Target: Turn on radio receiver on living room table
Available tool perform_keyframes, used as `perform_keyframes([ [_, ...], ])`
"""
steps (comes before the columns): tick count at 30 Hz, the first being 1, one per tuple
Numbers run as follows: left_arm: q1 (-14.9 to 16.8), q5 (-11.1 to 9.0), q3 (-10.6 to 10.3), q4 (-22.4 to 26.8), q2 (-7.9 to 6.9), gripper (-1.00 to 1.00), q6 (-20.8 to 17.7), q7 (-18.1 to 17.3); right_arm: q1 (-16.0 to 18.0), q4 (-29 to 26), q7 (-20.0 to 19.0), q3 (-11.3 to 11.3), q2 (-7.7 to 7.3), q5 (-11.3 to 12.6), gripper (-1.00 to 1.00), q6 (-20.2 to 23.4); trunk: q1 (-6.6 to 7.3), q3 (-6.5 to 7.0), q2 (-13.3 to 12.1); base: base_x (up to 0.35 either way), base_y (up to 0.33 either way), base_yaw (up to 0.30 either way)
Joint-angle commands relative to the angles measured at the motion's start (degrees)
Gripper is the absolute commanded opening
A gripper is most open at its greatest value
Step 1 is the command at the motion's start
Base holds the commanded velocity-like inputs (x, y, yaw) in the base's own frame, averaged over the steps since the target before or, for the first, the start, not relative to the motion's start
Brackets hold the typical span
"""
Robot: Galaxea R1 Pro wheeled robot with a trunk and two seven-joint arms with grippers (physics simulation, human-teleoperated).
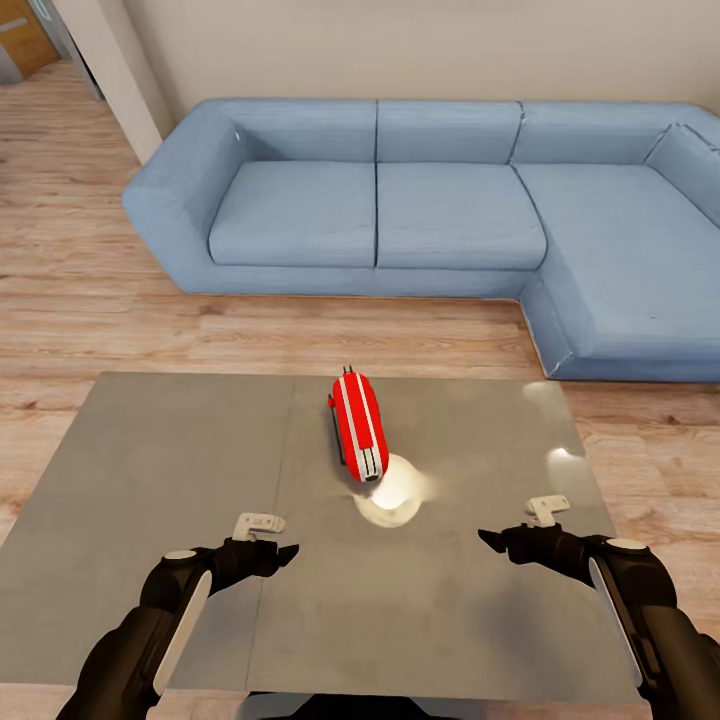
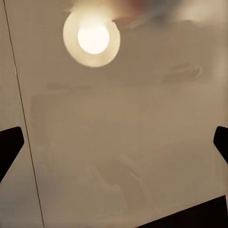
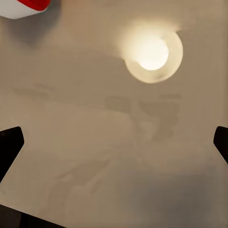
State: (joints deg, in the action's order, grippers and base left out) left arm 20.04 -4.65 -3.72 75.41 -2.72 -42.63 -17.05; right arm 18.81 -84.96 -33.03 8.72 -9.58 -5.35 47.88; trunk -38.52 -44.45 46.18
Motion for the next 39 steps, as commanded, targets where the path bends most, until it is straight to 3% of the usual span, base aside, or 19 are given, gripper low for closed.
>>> perform_keyframes([
  [1, 0.0, 0.0, -0.01, 0.0, 0.0, 1.0, 0.0, 0.0, 0.0, 0.0, 0.03, 0.03, 0.0, 0.0, 1.0, 0.01, 0.0, -0.07, 0.0, 0.0, 0.0, 0.0],
  [39, 0.0, 0.0, 0.03, 0.0, 0.0, 1.0, 0.0, -0.07, 0.0, -0.03, 0.18, 0.04, 0.0, -0.06, 1.0, -0.07, 0.0, -3.25, 0.0, 0.0, 0.0, 0.0],
])
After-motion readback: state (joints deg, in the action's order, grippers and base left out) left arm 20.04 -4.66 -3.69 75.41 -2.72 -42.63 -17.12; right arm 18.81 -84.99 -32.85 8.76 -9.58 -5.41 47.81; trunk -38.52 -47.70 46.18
